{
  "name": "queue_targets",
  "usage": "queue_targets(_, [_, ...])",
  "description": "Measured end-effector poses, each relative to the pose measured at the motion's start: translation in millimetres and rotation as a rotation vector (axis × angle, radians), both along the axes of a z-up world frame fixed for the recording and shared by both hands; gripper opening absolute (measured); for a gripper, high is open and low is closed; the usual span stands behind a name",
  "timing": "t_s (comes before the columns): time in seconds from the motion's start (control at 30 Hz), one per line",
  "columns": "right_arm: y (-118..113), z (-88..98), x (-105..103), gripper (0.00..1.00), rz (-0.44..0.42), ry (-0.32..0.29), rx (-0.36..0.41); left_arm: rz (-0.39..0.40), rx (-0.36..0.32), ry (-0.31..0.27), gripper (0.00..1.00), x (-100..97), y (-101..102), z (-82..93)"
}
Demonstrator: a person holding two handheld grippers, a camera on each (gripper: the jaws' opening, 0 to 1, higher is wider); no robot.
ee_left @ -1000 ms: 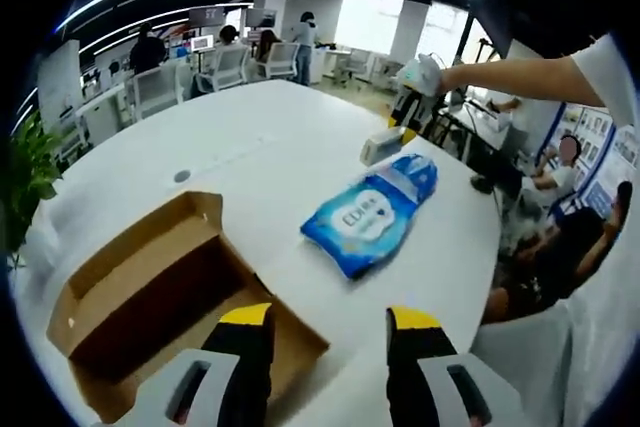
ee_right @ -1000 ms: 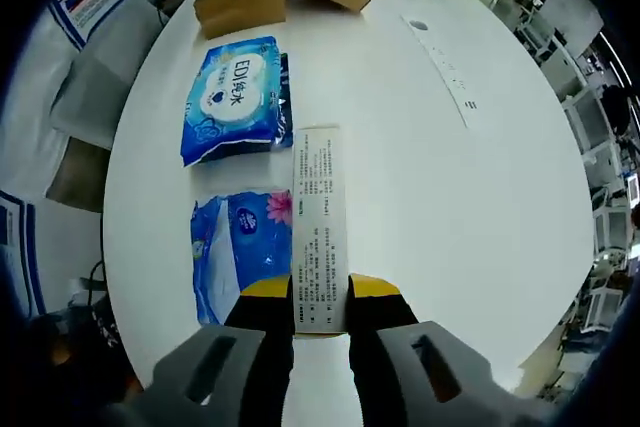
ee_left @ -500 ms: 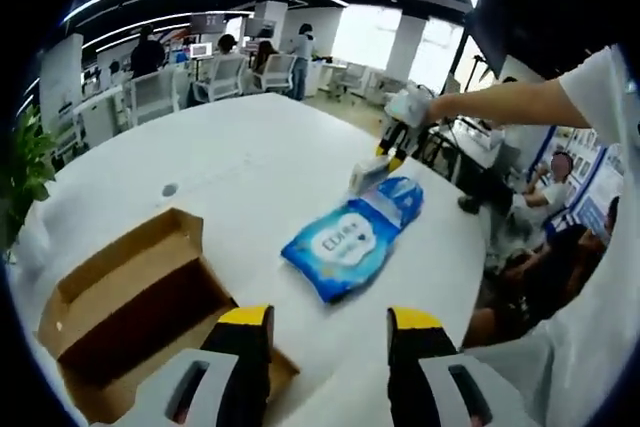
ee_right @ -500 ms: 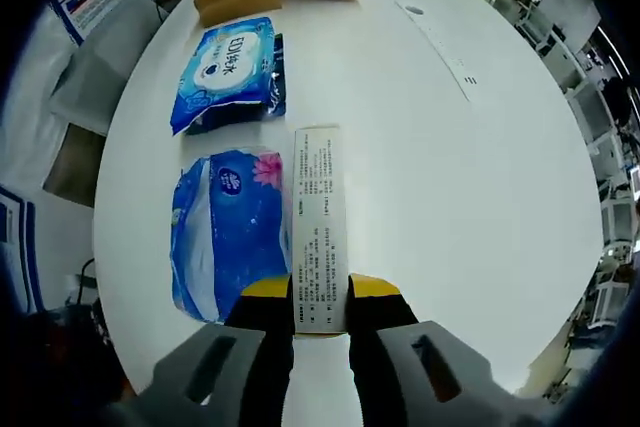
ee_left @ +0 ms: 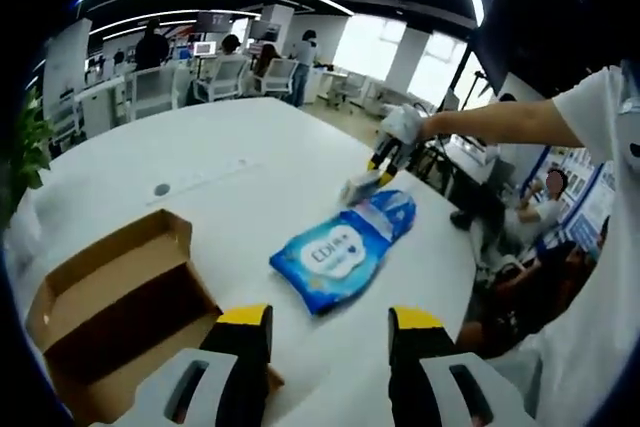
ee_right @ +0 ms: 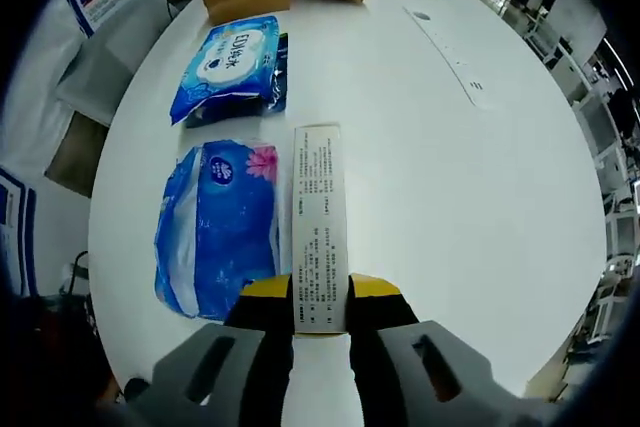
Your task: Operate the shoe box by opening the lid, removing the specified soft item, and placing it in the target area until the item is outside and the box remains undamaged.
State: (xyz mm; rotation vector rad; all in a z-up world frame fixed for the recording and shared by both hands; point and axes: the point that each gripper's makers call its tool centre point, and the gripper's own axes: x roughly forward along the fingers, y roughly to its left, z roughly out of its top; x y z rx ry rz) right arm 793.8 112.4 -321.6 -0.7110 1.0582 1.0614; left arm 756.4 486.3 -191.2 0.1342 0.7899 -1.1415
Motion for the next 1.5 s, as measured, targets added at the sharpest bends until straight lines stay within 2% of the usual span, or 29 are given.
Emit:
queue_targets(0.2, [-1.0,-4.0,-2.7,0.18,-0.018,0.018,-0.01,-0.005,-0.001,0.003,0.47,0.2,2.0,3.0])
queue_targets(0.27, [-1.4,-2.8,-0.6,0.18,0.001,-0.001,-0.018,-0.003,0.0,0.003,0.47,0.3,2.7,2.8])
queue_targets(0.47, [-3.2,-2.2,0.4,0.19,-0.019,0.004,-0.022,-0.001,0.0,0.009,0.47,-1.7,1.5,1.7])
queue_targets(0.57, [-6.5,0.1,3.1,0.22,-0.041,0.004,-0.014,0.003,-0.003,0.006,0.47,-1.0,1.2,2.3])
queue_targets(0.6, [-7.1,1.2,3.6,0.24,-0.06,0.011,-0.007,0.002,-0.003,0.002,0.47,-17.6,-10.8,3.2])
queue_targets(0.83, [-5.4,7.0,1.3,0.31,-0.059,0.011,-0.017,0.001,-0.009,-0.001,0.47,-27.3,-18.5,6.9])
queue_targets(0.87, [-5.3,8.5,1.6,0.31,-0.063,0.01,-0.016,0.0,-0.038,0.023,0.47,-23.3,-14.6,6.7])
queue_targets(0.9, [-4.9,12.8,1.2,0.32,-0.065,0.008,-0.016,-0.001,-0.035,0.018,0.47,-13.7,-4.5,4.2])
queue_targets(0.93, [-4.6,15.2,0.9,0.32,-0.066,0.006,-0.016,-0.002,-0.022,0.0,0.47,-12.7,-3.7,4.2])
queue_targets(1.0, [-2.0,22.3,-1.8,0.35,-0.079,0.003,-0.016,-0.002,-0.011,-0.019,0.47,-16.2,-7.1,6.4])
queue_targets(1.13, [-0.8,33.9,-4.9,0.38,-0.094,-0.016,-0.021,-0.008,-0.029,-0.019,0.47,-20.9,-8.4,11.4])
queue_targets(1.2, [3.7,44.2,-18.1,0.39,-0.1,-0.023,-0.022,-0.013,-0.031,-0.029,0.47,-24.8,-8.7,14.2])
queue_targets(1.23, [5.4,43.9,-14.1,0.39,-0.101,-0.027,-0.022,-0.014,-0.033,-0.031,0.47,-26.8,-9.1,15.4])
queue_targets(1.3, [9.1,48.8,-18.3,0.4,-0.102,-0.033,-0.029,-0.015,-0.05,-0.023,0.47,-19.6,2.8,16.2])
queue_targets(1.4, [19.5,59.9,-29.2,0.42,-0.106,-0.039,-0.032,-0.014,-0.06,-0.027,0.47,-19.2,10.3,18.6])
queue_targets(1.43, [14.1,60.3,-28.4,0.42,-0.108,-0.041,-0.034,-0.015,-0.061,-0.031,0.47,-17.0,14.6,18.9])
queue_targets(1.5, [18.8,68.2,-31.4,0.44,-0.116,-0.045,-0.033,-0.017,-0.065,-0.038,0.47,-19.5,18.2,21.5])
